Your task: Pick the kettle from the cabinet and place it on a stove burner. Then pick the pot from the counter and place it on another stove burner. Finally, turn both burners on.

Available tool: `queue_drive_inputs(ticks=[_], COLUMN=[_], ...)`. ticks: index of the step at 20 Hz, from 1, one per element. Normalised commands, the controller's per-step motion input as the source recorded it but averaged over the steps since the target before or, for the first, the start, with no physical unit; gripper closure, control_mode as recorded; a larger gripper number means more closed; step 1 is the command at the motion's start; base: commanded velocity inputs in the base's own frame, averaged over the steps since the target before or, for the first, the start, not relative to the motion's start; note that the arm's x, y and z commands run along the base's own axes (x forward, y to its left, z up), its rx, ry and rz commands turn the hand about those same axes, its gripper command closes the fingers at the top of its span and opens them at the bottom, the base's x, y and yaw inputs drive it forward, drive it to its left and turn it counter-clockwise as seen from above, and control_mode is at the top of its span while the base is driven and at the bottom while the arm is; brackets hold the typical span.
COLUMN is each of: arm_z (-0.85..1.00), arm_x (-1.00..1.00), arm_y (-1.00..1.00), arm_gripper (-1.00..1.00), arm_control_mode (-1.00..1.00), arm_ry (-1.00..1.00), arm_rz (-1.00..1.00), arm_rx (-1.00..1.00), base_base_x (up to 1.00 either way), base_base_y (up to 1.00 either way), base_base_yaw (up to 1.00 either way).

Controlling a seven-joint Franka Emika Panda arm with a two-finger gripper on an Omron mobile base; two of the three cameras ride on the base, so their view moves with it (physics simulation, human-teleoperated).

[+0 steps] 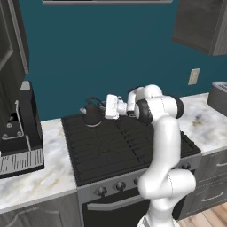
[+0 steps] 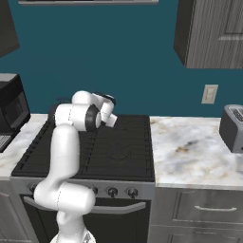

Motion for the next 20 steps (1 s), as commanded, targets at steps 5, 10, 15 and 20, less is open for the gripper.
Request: queue_drive_inputs(ticks=[5,10,15,20], arm_z=[-0.32,-0.31,-0.23,-0.24], arm_x=[0.16,0.11,0.02,0.00], arm_y=[0.07,0.05,0.01,0.05], arm_gripper=[1.00,1.00,1.00,-1.00], arm_control_mode=[-1.00,-1.00,-1.00,-1.00], arm_ry=[0.02,0.01,0.00,0.00], arm_rz=[0.00,0.00,0.00,0.00], arm_rx=[0.00,0.00,0.00,0.00], base_base_x=[0.00,0.00,0.00,0.00], base_base_y=[0.00,0.00,0.00,0.00], base_base_yaw=[0.00,0.00,0.00,0.00])
